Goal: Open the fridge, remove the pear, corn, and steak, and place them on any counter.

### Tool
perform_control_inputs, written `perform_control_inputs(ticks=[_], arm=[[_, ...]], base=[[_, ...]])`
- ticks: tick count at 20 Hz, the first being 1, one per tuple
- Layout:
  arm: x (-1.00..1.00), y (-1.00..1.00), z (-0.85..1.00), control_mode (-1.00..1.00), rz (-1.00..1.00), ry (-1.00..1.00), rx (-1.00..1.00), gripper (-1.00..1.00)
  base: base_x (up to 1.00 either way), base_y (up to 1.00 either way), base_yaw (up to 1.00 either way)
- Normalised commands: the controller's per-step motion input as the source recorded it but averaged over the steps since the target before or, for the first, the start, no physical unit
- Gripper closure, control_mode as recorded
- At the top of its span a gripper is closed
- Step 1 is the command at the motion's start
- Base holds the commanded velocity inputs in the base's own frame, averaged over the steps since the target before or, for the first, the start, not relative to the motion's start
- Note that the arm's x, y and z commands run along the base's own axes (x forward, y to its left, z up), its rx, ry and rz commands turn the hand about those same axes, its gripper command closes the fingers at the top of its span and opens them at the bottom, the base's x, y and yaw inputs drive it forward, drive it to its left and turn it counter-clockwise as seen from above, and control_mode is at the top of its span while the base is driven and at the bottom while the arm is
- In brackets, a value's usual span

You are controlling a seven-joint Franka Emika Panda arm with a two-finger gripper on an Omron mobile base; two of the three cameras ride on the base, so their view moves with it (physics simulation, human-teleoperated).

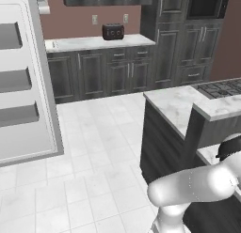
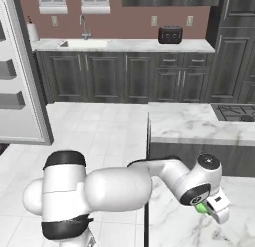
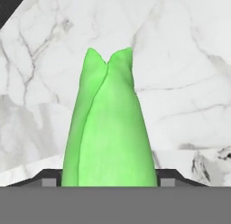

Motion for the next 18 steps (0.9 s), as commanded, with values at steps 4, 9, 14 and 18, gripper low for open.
perform_control_inputs(ticks=[4,9,14,18], arm=[[0.01,0.05,-0.46,-1.00,-0.01,0.00,0.01,-1.00],[0.09,0.00,-0.32,-1.00,-0.03,0.00,0.01,-1.00],[0.00,0.01,-0.15,-1.00,-0.01,0.00,0.02,-1.00],[0.00,0.04,0.02,-1.00,-0.03,0.00,0.00,-1.00]], base=[[0.00,0.00,0.00],[0.00,0.00,0.00],[0.00,0.00,0.00],[0.00,0.00,0.00]])
